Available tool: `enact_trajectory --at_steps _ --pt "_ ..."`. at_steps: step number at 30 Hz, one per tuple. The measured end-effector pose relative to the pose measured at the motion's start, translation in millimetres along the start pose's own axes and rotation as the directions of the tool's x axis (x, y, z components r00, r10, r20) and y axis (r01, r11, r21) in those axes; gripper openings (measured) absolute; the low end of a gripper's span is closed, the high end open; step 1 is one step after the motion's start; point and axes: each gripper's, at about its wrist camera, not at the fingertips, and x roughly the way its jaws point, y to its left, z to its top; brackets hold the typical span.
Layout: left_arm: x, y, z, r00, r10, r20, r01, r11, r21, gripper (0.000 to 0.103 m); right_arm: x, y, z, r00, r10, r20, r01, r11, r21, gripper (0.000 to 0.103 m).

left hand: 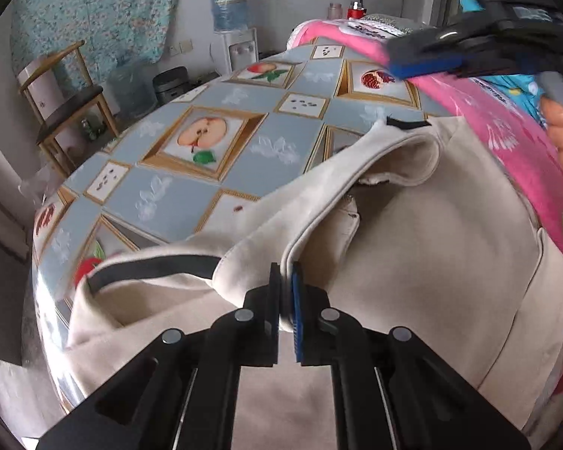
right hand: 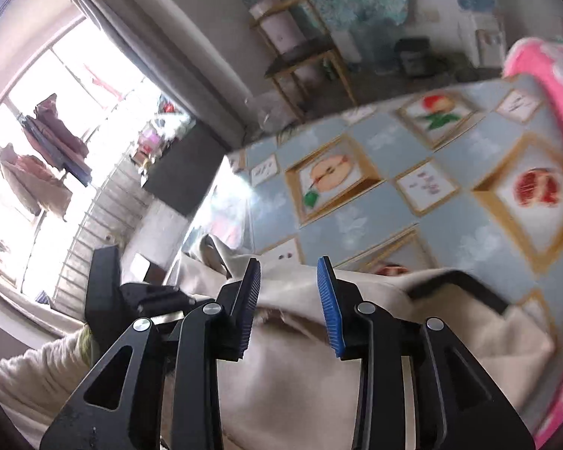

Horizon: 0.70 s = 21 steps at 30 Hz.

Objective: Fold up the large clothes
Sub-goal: 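Lift the held hem with both grippers and fold it over toward the collar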

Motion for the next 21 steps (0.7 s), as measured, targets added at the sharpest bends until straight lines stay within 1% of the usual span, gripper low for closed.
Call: enact_trajectory --at_steps 2,3,4,5,6,7,8,10,12,13,14,16,17,19,21 --pt "-4 2 -2 1.0 -0.005 0.0 0.005 1.0 -0.024 0.009 41 0 -10 0.993 -0.026 -0.116 0.028 1.0 0.014 0.033" --pt "-11 6 -5 1.0 -0.026 0.005 0.027 0.998 -0.057 0.011 52 -1 -18 0.987 -0.043 -0.152 0.047 0.999 0.022 0.032" --pt "-17 10 -6 0.999 -0.046 0.015 0.047 0.995 -0.084 0.018 61 -3 -27 0.983 -0.054 -0.177 0.06 0.998 0.03 0.032" --pt "-23 14 -8 0.998 -0.063 0.027 0.066 0.992 -0.108 0.028 63 -5 -33 0.983 -0.052 -0.177 0.059 0.998 0.032 0.032" --pt "-32 23 -11 0.996 -0.077 0.054 0.084 0.985 -0.149 0.033 61 -6 -38 0.987 -0.04 -0.158 0.045 0.999 0.03 0.032" --pt "-38 28 -13 0.995 -0.072 0.073 0.084 0.98 -0.179 0.042 59 -7 -41 0.988 -0.035 -0.153 0.04 0.999 0.032 0.032" --pt "-41 36 -14 0.994 -0.068 0.086 0.085 0.972 -0.217 0.047 59 -9 -41 0.988 -0.029 -0.152 0.036 0.998 0.042 0.032" --pt "-35 51 -13 0.993 -0.099 0.064 0.114 0.943 -0.313 0.048 54 -12 -42 0.989 -0.011 -0.15 0.023 0.997 0.077 0.032" --pt "-19 68 -13 0.986 -0.167 0.024 0.161 0.885 -0.437 0.047 43 -12 -42 0.991 -0.004 -0.133 0.018 0.995 0.098 0.033" --pt "-9 77 -14 0.978 -0.208 0.002 0.181 0.845 -0.503 0.047 36 -13 -42 0.993 -0.002 -0.118 0.015 0.994 0.108 0.039" --pt "2 86 -17 0.967 -0.253 -0.009 0.203 0.796 -0.57 0.047 25 -16 -43 0.996 0.005 -0.091 0.006 0.992 0.123 0.05" --pt "13 96 -23 0.949 -0.316 -0.003 0.238 0.72 -0.652 0.047 5 -22 -43 0.999 0.022 -0.039 -0.016 0.988 0.156 0.061" --pt "20 103 -26 0.939 -0.343 0.008 0.253 0.676 -0.692 0.047 -5 -30 -45 0.999 0.028 -0.018 -0.024 0.983 0.185 0.062" --pt "24 108 -27 0.932 -0.362 0.028 0.271 0.644 -0.715 0.047 -15 -48 -46 1.0 0.023 0.003 -0.023 0.967 0.252 0.062" --pt "26 110 -28 0.922 -0.384 0.041 0.289 0.615 -0.734 0.047 -17 -66 -49 1.0 0.014 0.002 -0.014 0.942 0.335 0.062"
